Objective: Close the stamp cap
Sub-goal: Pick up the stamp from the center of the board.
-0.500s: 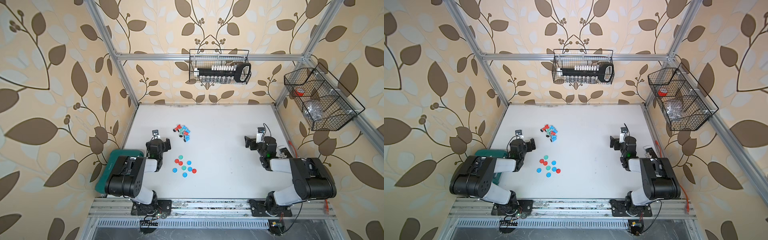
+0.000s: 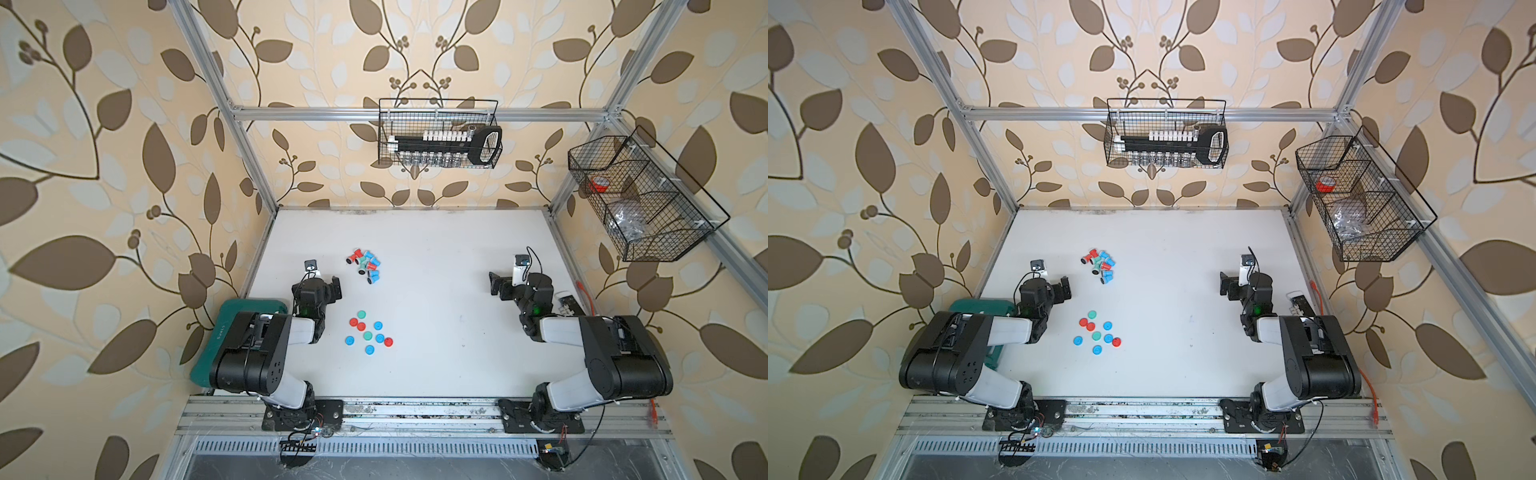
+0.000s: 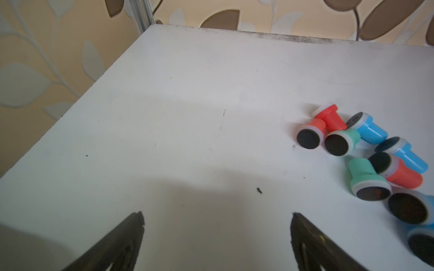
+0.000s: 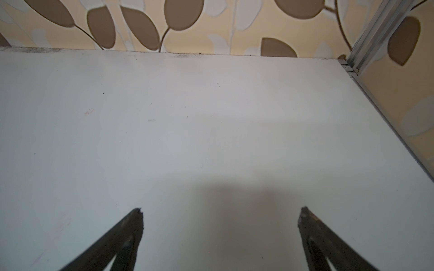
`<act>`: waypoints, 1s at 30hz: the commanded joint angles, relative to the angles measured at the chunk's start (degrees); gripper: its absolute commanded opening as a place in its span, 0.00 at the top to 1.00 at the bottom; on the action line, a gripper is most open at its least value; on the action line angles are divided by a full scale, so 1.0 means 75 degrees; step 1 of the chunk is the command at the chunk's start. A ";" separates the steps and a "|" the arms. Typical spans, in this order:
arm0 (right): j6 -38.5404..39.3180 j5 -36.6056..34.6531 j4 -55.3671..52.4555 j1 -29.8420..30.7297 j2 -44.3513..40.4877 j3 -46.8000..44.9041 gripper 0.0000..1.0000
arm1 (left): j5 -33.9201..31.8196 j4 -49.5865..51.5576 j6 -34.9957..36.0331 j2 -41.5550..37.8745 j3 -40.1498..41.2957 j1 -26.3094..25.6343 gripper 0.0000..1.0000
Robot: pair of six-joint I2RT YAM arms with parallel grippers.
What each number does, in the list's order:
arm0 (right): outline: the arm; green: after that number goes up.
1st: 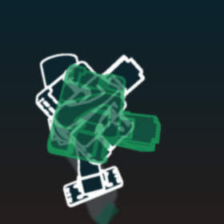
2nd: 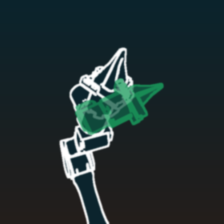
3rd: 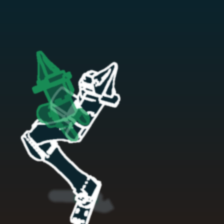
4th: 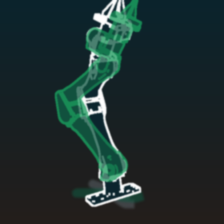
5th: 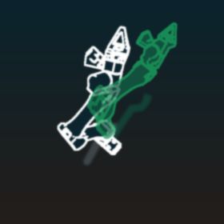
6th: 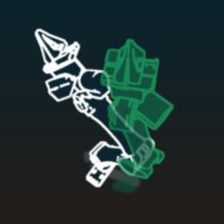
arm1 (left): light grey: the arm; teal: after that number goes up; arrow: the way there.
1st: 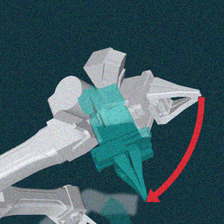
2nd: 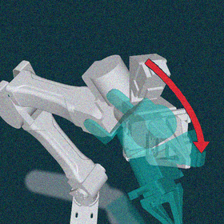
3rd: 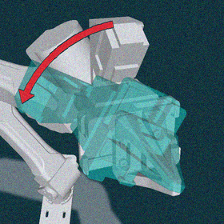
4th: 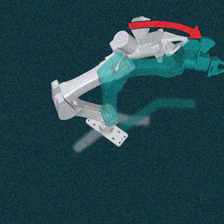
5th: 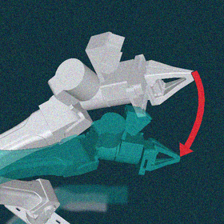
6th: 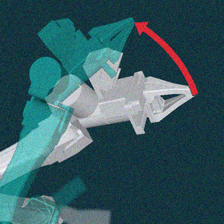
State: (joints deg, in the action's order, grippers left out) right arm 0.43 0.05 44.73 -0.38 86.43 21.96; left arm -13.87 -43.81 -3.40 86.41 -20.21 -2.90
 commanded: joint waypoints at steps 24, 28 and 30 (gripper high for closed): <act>-0.0576 -0.1957 -0.2245 0.0260 -0.1314 0.0810 0.01 | -0.1590 0.5669 0.0074 -0.1820 -0.2408 -0.0316 0.01; -0.1800 -0.2440 -0.4647 0.0311 -0.1862 0.1946 0.01 | -0.1343 0.6607 -0.0618 -0.3421 -0.2260 -0.0432 0.01; -0.2032 -0.2540 -0.5651 0.0630 -0.2175 0.2461 0.01 | -0.1287 0.7609 -0.1324 -0.4126 -0.2533 -0.0446 0.01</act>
State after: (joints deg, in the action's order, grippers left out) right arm -8.93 -14.33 17.96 2.09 72.79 36.34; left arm -21.91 -2.50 -6.76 60.58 -37.63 -5.72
